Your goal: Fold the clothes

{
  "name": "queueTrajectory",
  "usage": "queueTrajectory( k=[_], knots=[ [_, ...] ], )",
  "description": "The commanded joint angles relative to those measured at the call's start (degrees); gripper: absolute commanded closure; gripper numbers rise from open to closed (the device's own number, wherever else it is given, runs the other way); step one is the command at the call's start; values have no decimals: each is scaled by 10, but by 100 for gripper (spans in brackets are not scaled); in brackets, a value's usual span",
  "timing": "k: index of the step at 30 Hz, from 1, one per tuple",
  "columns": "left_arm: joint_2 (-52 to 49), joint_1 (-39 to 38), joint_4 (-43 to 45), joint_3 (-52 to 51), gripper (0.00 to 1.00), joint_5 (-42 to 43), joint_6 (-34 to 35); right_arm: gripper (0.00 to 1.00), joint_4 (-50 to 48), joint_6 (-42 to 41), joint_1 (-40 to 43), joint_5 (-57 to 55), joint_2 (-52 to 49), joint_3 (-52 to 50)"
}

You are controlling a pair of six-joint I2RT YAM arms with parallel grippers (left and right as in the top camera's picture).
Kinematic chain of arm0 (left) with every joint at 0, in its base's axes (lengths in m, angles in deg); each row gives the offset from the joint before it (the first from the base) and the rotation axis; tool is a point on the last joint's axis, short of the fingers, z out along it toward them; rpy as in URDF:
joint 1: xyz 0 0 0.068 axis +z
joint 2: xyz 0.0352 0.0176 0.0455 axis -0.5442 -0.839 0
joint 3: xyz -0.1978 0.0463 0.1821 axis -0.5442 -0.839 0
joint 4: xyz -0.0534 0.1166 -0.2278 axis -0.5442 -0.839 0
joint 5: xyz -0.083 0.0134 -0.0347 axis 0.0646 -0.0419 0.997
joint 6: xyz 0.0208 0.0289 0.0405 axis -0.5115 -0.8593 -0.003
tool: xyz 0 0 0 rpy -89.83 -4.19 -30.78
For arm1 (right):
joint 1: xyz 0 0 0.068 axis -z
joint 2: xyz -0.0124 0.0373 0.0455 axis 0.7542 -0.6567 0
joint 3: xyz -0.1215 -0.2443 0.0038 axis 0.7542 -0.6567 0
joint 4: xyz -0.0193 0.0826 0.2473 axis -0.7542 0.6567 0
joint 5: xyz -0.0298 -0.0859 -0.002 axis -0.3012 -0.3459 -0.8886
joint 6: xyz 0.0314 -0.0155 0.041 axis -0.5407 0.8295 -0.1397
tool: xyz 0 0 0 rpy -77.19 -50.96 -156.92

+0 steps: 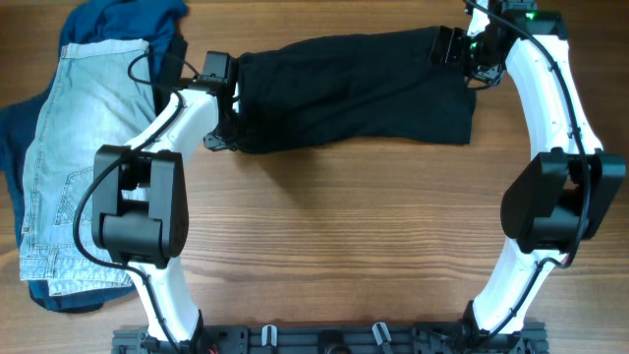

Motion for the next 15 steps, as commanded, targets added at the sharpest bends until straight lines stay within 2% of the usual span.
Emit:
queueTrajectory(
  k=[1,3,4,5,6,9,11,12,13,14,15],
  knots=[
    [7,5,-24,-1,96,-38,84,5,-21,-84,-5,2,-9,-1],
    [7,5,-26,-1,96,-47,98,5,-47,-105,-19,1,-23,-1],
    [7,5,-30,-1,86,-57,105,5,-61,-112,-30,-2,-38,-1],
    [7,5,-32,-1,69,-63,105,5,-67,-123,-36,-12,-47,-1],
    [7,5,-32,-1,51,-73,105,13,-85,-131,-42,-16,-62,-1],
    [21,5,-25,-1,44,-87,105,37,-125,-130,-47,-50,-76,-1],
    [50,5,-8,-1,39,-87,106,41,-127,-136,-47,-76,-77,-1],
    [72,5,2,-1,26,-87,106,44,-127,-136,-47,-78,-79,-1],
    [89,5,9,-1,25,-87,107,47,-125,-142,-47,-78,-80,-1],
    [117,5,20,-1,16,-87,108,51,-121,-165,-49,-85,-88,-1],
    [129,5,23,-1,12,-87,108,53,-118,-182,-51,-87,-95,-1]
  ],
)
